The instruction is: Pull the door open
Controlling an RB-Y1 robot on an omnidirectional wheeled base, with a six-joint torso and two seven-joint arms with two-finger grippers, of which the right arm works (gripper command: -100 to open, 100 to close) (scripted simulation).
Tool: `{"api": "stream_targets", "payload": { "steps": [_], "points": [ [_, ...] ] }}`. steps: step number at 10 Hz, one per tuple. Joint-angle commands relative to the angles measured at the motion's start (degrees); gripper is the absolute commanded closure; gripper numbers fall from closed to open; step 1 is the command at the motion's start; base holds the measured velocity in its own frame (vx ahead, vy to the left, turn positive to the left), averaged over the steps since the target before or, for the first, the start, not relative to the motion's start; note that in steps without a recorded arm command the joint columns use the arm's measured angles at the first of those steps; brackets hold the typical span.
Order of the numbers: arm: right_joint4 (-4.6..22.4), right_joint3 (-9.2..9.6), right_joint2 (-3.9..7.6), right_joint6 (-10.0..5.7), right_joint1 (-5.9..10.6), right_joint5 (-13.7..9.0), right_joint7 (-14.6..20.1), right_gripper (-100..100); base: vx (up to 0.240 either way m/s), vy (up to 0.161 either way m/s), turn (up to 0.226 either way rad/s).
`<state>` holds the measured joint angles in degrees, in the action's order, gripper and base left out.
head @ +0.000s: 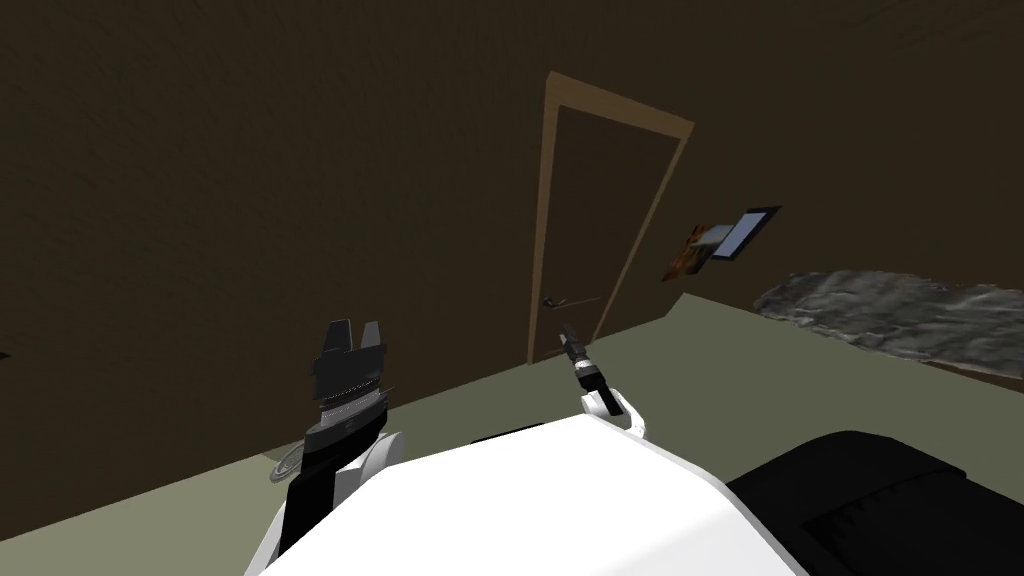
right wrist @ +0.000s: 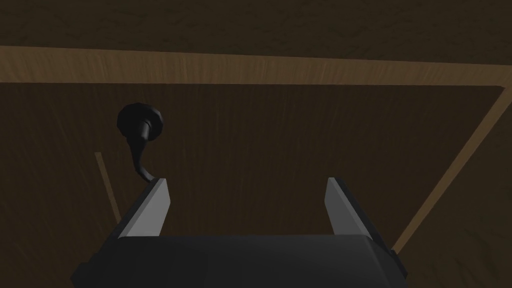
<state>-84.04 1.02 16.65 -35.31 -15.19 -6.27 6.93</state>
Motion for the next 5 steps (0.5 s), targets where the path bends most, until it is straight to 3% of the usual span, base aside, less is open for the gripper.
{"api": "stream_targets", "payload": {
  "steps": [1, 2, 5],
  "points": [
    [2.9, -0.11, 0.7, -0.67, 1.23, -0.1, 0.6, -100, 0.054, -0.078, 0.147],
    [3.4, -0.11, 0.7, -0.67, 1.23, -0.1, 0.6, -100, 0.043, -0.06, 0.049],
    [9.2, -0.36, 2.34, -2.12, 3.05, -0.4, 1.9, -100, 0.055, -0.076, 0.124]
  ]
}}
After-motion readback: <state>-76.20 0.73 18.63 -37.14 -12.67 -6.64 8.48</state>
